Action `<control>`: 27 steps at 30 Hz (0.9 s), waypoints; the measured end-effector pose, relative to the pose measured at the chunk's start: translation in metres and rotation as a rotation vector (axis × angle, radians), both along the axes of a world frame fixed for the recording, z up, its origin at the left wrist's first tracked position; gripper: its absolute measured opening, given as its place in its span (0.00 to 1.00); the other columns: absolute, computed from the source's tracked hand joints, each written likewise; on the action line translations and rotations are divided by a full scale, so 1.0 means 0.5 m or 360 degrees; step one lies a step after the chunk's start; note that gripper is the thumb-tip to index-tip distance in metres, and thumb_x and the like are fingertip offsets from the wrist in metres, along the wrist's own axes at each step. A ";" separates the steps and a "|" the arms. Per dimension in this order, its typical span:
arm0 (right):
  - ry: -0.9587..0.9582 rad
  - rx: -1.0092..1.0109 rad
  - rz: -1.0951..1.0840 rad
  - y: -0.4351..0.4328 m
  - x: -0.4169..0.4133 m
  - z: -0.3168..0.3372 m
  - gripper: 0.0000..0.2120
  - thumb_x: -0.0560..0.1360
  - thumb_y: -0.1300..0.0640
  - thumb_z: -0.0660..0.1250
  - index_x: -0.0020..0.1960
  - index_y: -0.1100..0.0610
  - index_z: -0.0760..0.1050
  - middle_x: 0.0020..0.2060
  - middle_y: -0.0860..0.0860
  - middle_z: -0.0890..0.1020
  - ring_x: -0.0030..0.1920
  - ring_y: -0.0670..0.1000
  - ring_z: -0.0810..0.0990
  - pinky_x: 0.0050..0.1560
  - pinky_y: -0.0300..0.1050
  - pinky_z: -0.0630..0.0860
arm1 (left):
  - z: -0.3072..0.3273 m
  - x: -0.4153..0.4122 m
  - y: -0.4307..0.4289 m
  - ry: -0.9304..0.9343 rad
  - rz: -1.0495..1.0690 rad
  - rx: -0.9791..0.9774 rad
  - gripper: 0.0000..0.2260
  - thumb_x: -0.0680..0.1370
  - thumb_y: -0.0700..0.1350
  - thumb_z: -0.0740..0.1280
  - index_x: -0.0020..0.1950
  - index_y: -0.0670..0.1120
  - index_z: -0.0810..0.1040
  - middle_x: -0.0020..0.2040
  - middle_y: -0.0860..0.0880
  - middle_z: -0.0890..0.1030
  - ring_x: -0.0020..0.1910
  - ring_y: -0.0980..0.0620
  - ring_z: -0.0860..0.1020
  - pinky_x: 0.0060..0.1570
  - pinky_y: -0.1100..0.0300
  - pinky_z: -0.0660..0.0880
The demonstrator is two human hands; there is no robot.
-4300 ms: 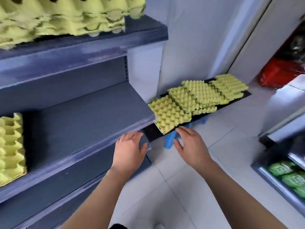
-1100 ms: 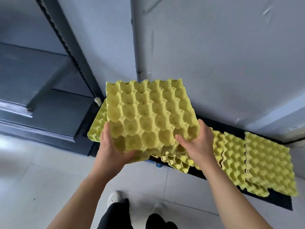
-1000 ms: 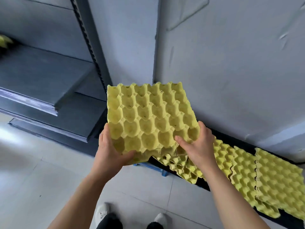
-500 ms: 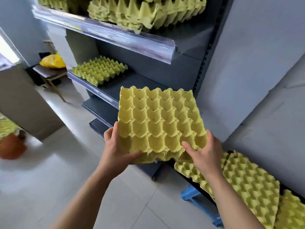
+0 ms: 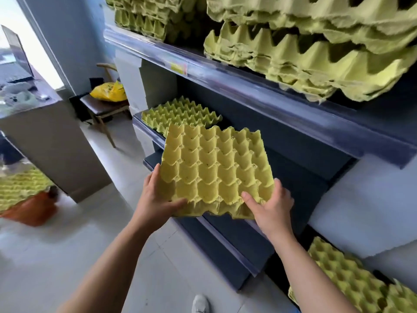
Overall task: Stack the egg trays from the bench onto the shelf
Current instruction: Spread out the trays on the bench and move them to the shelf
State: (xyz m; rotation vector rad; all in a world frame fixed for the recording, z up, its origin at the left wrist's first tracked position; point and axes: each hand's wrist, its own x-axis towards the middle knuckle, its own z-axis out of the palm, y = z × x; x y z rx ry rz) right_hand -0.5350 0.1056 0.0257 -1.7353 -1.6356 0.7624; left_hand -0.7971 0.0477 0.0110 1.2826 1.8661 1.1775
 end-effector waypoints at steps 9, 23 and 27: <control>-0.0076 -0.0032 -0.0025 0.193 -0.218 -0.015 0.46 0.68 0.41 0.71 0.76 0.58 0.52 0.70 0.59 0.62 0.69 0.59 0.56 0.65 0.58 0.65 | -0.011 -0.204 0.181 -0.0077 0.0102 -0.0053 0.42 0.57 0.53 0.80 0.68 0.56 0.68 0.62 0.52 0.74 0.59 0.53 0.75 0.59 0.50 0.76; -0.0108 -0.0055 -0.0540 0.341 -0.541 -0.056 0.46 0.69 0.40 0.70 0.76 0.57 0.52 0.70 0.58 0.61 0.68 0.57 0.56 0.65 0.60 0.66 | -0.044 -0.561 0.505 0.0070 -0.0388 -0.0329 0.52 0.51 0.64 0.80 0.72 0.53 0.65 0.63 0.50 0.73 0.59 0.51 0.76 0.60 0.48 0.76; -0.0126 -0.0045 -0.0661 0.372 -0.599 -0.055 0.47 0.68 0.39 0.71 0.76 0.59 0.52 0.70 0.58 0.61 0.68 0.57 0.56 0.65 0.57 0.66 | -0.067 -0.625 0.609 0.0138 -0.0587 -0.0402 0.51 0.53 0.65 0.81 0.72 0.53 0.66 0.63 0.52 0.75 0.60 0.52 0.77 0.61 0.49 0.75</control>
